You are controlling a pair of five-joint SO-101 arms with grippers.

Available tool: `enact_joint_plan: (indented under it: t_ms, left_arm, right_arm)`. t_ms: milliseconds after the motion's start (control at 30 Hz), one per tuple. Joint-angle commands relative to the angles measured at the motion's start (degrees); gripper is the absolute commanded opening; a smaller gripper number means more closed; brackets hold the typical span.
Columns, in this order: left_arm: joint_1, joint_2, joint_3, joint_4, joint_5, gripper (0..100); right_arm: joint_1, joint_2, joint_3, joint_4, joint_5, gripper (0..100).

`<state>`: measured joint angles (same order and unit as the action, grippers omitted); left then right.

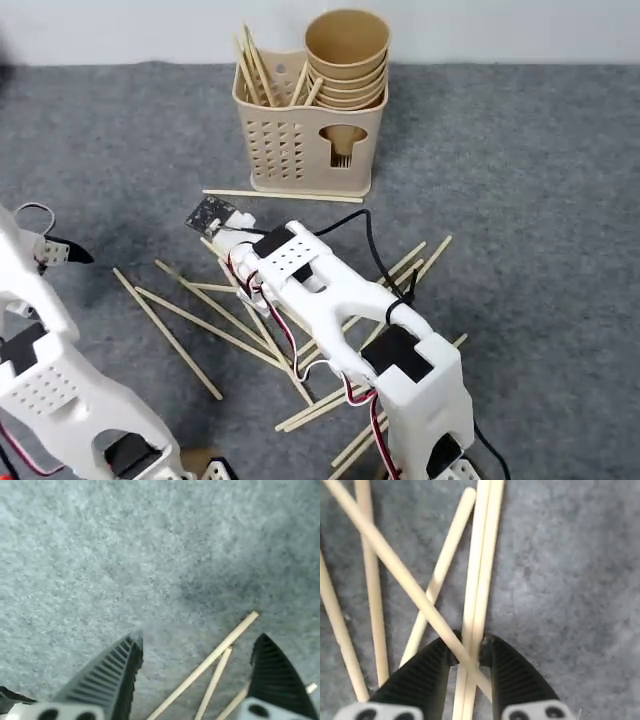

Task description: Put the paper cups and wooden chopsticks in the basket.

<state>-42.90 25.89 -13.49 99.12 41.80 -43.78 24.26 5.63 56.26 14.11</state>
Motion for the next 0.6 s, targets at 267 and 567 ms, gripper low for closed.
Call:
enact_joint_plan:
  t_ms: [267, 567]
  left_arm:
    - [-0.3, -4.2, -0.1, 1.3, -0.5, 33]
    - [-0.4, -4.3, -0.1, 1.3, -0.5, 33]
  right_arm:
    - [-2.2, -10.9, -3.3, -1.3, 1.3, 0.8]
    - [-1.9, -15.1, -3.4, -1.4, 1.2, 0.8]
